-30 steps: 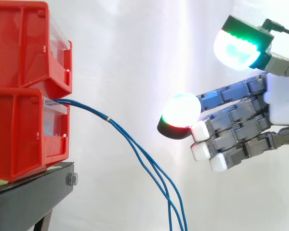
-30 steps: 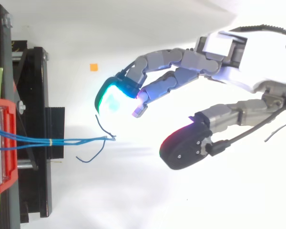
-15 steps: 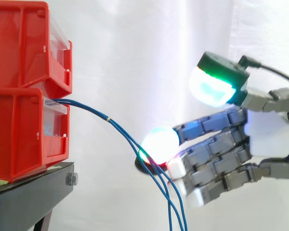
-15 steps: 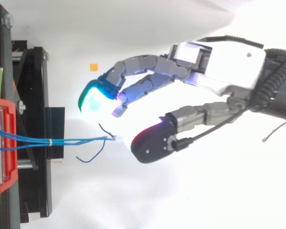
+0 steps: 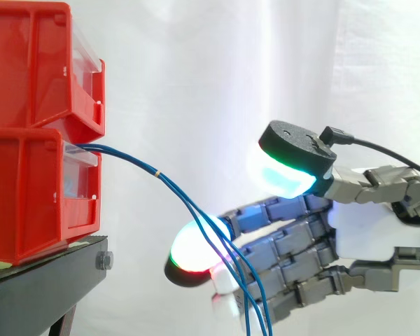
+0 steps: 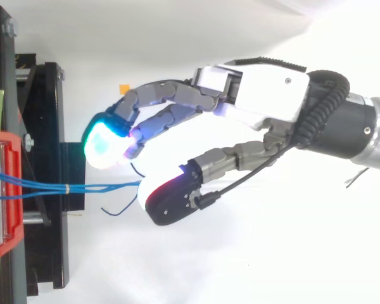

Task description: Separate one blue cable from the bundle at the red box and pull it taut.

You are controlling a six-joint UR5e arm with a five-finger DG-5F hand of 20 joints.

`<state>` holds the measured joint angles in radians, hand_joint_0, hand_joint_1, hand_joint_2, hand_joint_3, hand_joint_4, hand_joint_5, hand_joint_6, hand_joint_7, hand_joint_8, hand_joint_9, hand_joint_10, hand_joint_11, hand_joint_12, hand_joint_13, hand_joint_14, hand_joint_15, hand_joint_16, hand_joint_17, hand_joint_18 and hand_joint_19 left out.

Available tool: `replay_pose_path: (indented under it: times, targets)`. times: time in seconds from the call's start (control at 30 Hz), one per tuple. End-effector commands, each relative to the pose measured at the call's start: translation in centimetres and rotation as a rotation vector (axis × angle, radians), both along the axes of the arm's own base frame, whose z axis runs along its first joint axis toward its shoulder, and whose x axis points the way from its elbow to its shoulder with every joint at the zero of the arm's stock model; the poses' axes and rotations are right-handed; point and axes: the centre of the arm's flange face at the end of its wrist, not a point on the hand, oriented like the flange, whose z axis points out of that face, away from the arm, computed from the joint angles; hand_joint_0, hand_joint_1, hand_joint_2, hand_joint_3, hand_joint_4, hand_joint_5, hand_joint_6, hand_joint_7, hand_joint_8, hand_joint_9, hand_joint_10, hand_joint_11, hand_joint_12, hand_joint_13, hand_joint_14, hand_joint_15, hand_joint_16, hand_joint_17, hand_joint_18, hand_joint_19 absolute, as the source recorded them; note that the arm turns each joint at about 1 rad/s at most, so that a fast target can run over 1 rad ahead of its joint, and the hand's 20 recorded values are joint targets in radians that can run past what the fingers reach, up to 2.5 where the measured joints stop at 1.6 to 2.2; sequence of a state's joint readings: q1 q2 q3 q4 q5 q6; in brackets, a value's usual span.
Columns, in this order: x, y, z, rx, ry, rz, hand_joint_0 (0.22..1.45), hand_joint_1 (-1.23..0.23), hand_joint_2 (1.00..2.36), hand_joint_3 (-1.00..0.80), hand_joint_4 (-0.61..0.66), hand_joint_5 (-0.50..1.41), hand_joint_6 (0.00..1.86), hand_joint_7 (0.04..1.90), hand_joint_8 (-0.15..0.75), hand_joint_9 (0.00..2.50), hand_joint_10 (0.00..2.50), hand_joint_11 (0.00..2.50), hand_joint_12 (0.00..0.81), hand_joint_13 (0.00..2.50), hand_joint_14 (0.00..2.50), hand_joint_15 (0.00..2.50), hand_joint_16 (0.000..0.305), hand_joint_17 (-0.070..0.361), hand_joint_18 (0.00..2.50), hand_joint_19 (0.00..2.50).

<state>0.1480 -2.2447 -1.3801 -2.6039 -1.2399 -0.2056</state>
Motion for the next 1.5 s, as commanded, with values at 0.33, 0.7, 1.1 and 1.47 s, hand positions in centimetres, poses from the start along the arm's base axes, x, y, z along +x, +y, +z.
replay_pose_path:
  times: [0.33, 0.7, 1.1, 1.47]
  targets:
    - [1.1, 0.0, 0.5, -0.003, -0.051, 0.018, 0.52, -0.71, 1.00, -0.50, 0.24, -0.20, 0.50, 0.86, 0.310, 0.80, 0.02, 0.75, 0.355, 0.71, 0.01, 0.36, 0.039, 0.088, 0.58, 0.36]
    - [2.2, 0.3, -2.5, 0.013, -0.075, 0.033, 0.53, -0.70, 1.00, -0.50, 0.25, -0.19, 0.50, 0.86, 0.308, 0.75, 0.02, 0.67, 0.348, 0.70, 0.01, 0.36, 0.039, 0.087, 0.57, 0.36]
    - [3.2, 0.4, -5.4, 0.045, -0.106, 0.053, 0.54, -0.67, 1.00, -0.50, 0.25, -0.19, 0.50, 0.86, 0.305, 0.76, 0.02, 0.67, 0.349, 0.73, 0.01, 0.38, 0.038, 0.086, 0.58, 0.38]
    - [3.7, 1.0, -4.7, 0.070, -0.141, 0.063, 0.56, -0.65, 1.00, -0.50, 0.25, -0.19, 0.50, 0.86, 0.302, 0.76, 0.02, 0.66, 0.349, 0.75, 0.02, 0.40, 0.037, 0.084, 0.59, 0.40]
